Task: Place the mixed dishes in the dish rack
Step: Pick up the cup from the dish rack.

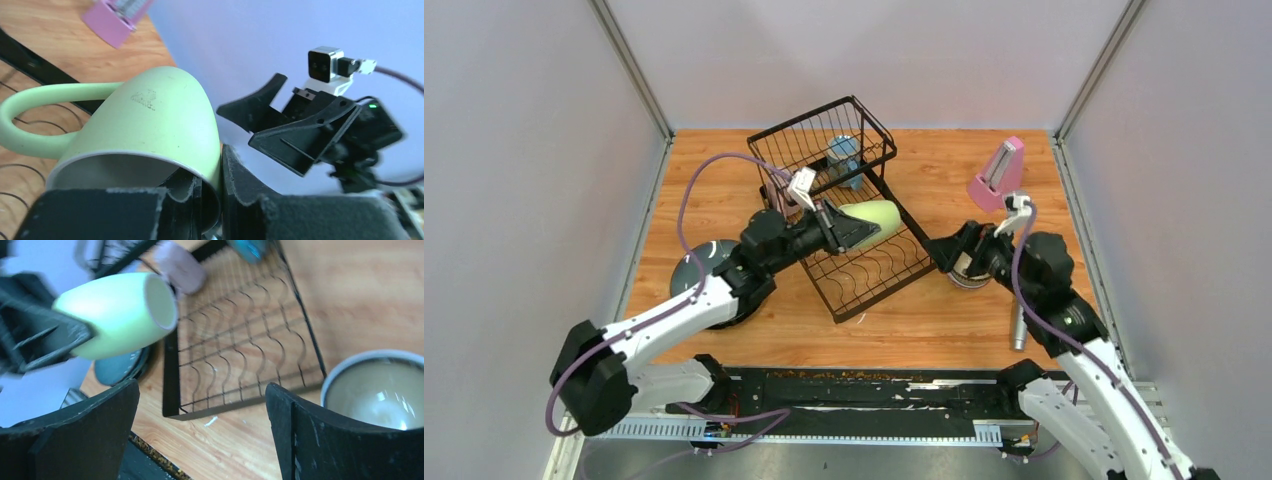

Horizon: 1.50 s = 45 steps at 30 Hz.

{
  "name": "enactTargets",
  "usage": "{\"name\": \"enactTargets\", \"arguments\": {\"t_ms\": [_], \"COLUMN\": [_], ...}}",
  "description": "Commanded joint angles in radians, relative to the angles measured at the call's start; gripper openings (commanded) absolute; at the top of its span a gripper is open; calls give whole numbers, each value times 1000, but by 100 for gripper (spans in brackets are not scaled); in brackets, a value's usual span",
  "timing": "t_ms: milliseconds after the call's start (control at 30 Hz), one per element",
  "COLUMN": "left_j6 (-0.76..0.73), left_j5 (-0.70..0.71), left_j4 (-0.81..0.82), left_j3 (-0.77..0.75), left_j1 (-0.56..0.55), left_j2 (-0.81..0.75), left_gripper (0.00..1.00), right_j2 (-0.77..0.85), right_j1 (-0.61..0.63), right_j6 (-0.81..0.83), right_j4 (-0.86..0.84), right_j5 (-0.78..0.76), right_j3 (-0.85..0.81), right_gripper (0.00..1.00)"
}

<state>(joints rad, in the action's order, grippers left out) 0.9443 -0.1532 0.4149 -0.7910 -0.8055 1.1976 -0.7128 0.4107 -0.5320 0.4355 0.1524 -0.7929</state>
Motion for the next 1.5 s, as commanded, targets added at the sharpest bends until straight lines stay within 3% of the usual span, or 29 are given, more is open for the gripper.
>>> {"name": "enactTargets", "arguments": {"t_ms": [0,133,200,333,433,533,700,967,1200,1467], "left_j6": [221,285,309,364,382,488,707,727,733,757], "left_j5": [-402,-542,-627,-741,-806,-858,-894,-899,-889,-897], "left_j4": [66,12,-41,-61,-63,33,387,419,446,497], "left_j3": [50,42,-5,-75,-121,-113,-46,-41,-36,-46], "left_j1": [85,141,162,168,171,173,173,174,173,173], "left_j2": [-126,-198,-189,-159,-135,-92,-26,1,13,32], "left_gripper": [0,0,0,0,0,0,0,0,0,0], "right_j2": [206,300,290,232,191,147,112,68,93,89], "right_j1": [0,5,15,64,74,80,126,236,272,278], "right_j6": [273,530,755,1083,1210,1279,1318,1400,1362,1329], "right_j4": [-405,-615,-555,-451,-441,-448,-584,-686,-814,-845], "right_j5": [270,473,610,624,623,678,633,560,559,616], "right_j3": [154,298,297,265,245,214,228,195,238,231], "right_gripper": [97,95,94,95,97,96,97,97,92,88]}}
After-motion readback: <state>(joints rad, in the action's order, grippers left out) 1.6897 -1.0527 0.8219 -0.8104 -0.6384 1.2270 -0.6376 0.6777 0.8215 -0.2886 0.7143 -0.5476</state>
